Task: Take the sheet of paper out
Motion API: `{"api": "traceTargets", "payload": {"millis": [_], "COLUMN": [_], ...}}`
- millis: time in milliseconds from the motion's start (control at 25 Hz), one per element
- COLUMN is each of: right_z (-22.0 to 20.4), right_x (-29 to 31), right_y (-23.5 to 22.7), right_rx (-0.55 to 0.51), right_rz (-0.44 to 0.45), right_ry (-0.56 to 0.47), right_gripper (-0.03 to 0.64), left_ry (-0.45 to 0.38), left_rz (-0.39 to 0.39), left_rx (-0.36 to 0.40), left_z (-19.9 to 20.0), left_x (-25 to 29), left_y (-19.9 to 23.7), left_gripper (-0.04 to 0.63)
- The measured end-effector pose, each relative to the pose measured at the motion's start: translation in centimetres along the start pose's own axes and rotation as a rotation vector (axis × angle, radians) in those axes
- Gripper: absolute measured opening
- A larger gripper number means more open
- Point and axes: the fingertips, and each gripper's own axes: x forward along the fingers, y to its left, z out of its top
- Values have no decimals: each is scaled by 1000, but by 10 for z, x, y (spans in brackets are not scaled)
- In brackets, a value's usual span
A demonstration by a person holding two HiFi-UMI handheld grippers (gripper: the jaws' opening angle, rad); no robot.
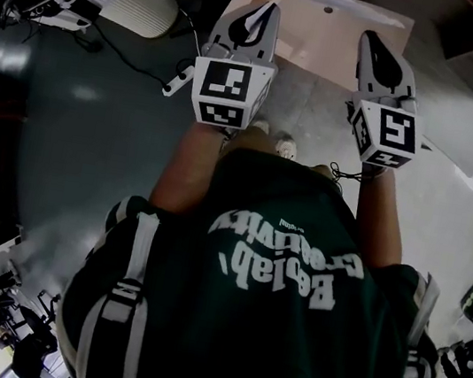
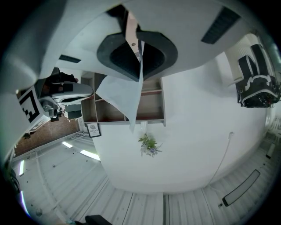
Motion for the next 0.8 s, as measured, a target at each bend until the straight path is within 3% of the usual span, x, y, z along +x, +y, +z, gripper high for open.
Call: {"api": "traceTargets", "payload": {"millis": [800], "right_z": [7], "right_x": [-6], "right_y": [18], "right_rx": [-23], "right_rz": [12], "right_ry": [-12], "right_gripper": [34], "left_ry": [1], "left_rz": [25], "left_rx": [3], "left_z": [-5], "left_x": [-21], "left_y": [8], "left_gripper": [18]}}
